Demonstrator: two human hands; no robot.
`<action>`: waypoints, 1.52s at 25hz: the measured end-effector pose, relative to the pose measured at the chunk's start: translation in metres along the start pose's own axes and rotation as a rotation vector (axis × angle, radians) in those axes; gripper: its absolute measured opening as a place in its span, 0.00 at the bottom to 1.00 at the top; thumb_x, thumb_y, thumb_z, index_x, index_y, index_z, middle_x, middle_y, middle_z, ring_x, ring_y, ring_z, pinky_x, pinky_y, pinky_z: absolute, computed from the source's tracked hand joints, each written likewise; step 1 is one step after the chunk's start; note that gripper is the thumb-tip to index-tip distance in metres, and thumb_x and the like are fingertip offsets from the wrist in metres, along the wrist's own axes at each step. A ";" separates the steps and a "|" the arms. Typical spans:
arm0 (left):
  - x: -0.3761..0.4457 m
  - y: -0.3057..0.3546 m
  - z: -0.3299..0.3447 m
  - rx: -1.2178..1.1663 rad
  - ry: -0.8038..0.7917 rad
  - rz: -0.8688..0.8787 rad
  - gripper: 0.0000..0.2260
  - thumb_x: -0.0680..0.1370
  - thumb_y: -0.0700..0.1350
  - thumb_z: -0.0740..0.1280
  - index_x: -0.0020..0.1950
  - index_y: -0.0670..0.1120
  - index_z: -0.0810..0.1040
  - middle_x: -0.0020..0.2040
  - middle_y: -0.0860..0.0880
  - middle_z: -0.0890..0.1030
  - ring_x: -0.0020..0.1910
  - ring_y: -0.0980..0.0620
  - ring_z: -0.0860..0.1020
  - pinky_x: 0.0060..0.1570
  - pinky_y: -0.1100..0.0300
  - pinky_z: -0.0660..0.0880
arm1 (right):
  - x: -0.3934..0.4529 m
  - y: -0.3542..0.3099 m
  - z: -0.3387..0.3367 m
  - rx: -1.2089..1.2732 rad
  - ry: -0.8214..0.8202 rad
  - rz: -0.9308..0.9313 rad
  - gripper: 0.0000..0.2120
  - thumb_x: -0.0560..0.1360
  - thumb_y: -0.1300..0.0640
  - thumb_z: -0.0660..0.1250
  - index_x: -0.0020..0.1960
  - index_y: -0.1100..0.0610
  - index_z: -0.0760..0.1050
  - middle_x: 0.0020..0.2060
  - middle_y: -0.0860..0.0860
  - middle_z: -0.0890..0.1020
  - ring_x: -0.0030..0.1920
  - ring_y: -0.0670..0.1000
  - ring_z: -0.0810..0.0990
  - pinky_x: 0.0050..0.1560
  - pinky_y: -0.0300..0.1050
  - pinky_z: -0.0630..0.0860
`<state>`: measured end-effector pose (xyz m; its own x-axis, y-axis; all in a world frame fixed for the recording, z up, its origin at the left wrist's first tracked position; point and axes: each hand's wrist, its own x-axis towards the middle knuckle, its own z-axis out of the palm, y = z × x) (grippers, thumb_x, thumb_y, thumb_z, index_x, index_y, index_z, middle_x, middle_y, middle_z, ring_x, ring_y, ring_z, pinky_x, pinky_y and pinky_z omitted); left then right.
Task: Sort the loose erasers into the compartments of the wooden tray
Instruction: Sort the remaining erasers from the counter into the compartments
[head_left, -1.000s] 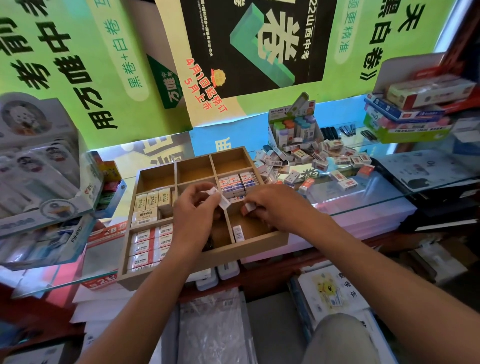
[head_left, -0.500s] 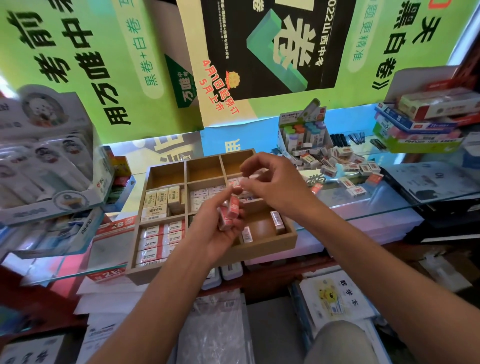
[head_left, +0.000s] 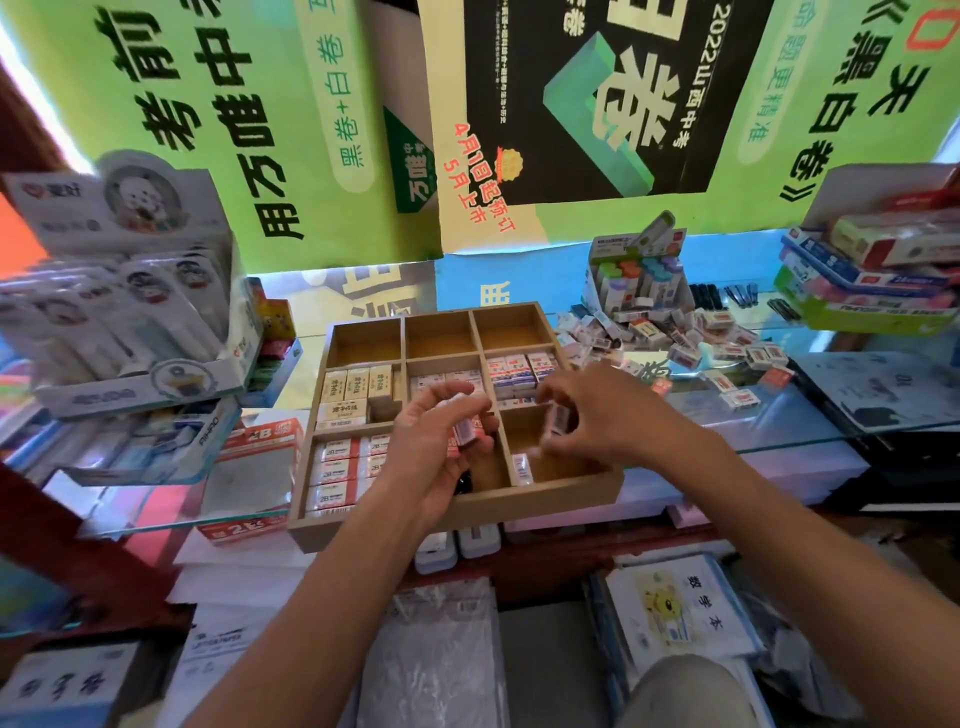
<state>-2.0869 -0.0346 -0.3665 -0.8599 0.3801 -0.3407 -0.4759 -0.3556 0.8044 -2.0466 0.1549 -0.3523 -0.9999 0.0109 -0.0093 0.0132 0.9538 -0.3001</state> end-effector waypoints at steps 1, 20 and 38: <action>-0.002 0.000 0.002 0.008 -0.025 -0.007 0.10 0.72 0.42 0.73 0.52 0.45 0.79 0.49 0.41 0.82 0.40 0.50 0.82 0.31 0.63 0.79 | -0.002 -0.006 0.000 0.319 0.077 0.000 0.19 0.69 0.49 0.78 0.56 0.50 0.77 0.48 0.45 0.82 0.46 0.45 0.80 0.48 0.45 0.81; 0.021 0.002 -0.034 0.613 0.182 0.367 0.07 0.76 0.44 0.72 0.53 0.48 0.78 0.48 0.38 0.81 0.24 0.55 0.71 0.22 0.62 0.71 | 0.003 -0.012 0.019 0.456 -0.178 0.041 0.08 0.72 0.54 0.75 0.46 0.50 0.76 0.44 0.48 0.81 0.46 0.50 0.80 0.47 0.47 0.79; 0.024 -0.001 -0.038 0.624 0.183 0.408 0.07 0.76 0.44 0.72 0.52 0.48 0.77 0.47 0.42 0.81 0.26 0.53 0.72 0.22 0.61 0.72 | 0.005 0.005 0.036 0.157 0.034 -0.169 0.16 0.74 0.63 0.71 0.50 0.45 0.69 0.48 0.42 0.73 0.48 0.43 0.72 0.48 0.37 0.68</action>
<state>-2.1142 -0.0572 -0.3937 -0.9877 0.1558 0.0113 0.0320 0.1314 0.9908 -2.0510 0.1493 -0.3882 -0.9875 -0.1327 0.0854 -0.1569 0.8846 -0.4392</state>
